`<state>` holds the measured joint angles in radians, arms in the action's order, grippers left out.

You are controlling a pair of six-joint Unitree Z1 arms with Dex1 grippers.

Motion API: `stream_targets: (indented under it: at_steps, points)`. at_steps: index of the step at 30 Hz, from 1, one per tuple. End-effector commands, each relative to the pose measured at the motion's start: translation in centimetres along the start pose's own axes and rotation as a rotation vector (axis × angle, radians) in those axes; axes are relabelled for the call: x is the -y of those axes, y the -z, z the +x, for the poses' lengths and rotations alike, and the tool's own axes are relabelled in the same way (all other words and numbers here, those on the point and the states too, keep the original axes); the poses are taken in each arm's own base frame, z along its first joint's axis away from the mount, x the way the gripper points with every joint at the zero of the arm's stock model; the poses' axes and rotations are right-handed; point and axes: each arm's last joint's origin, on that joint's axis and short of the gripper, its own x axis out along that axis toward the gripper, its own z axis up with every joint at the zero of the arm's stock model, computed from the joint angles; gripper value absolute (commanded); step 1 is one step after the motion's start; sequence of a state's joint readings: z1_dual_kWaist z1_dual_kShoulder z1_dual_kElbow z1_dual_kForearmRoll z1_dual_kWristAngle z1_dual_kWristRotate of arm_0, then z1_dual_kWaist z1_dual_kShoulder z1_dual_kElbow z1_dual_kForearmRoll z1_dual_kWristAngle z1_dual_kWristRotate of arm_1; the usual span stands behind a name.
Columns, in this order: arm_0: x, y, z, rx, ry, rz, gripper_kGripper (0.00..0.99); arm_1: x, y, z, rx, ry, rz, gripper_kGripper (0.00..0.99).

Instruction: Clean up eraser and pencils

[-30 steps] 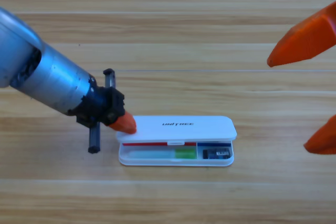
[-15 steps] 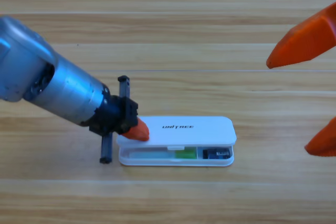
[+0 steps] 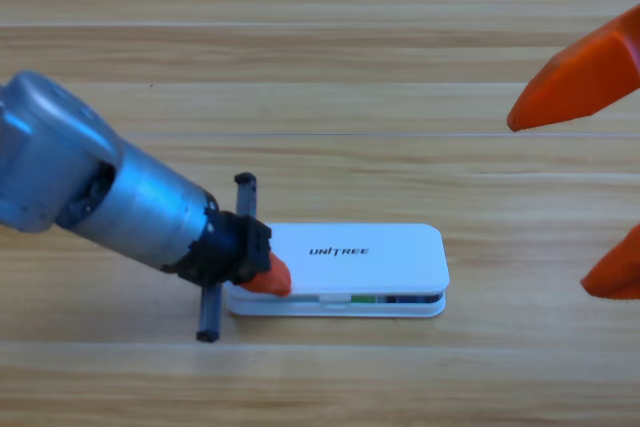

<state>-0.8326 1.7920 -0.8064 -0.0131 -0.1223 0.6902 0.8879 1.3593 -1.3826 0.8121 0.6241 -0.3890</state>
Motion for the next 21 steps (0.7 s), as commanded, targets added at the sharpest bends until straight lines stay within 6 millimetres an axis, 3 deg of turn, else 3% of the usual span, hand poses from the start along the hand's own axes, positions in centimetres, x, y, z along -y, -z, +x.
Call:
stream_targets:
  at_steps: [1,15,18,21]
  points:
    - [0.9,0.8,3.7,-0.052,0.041,0.0,0.0,1.0,1.0,1.0,-0.024,-0.015,0.043,0.989]
    - [0.9,1.2,5.9,-0.062,0.057,0.0,0.0,1.0,1.0,1.2,-0.025,-0.023,0.045,0.989]
    - [0.8,0.9,4.9,-0.052,0.041,-0.001,0.0,1.0,1.0,1.2,-0.024,-0.026,0.044,0.989]
    - [0.3,0.0,1.9,-0.03,-0.003,0.0,0.0,1.0,0.9,1.3,-0.026,-0.028,0.044,0.989]
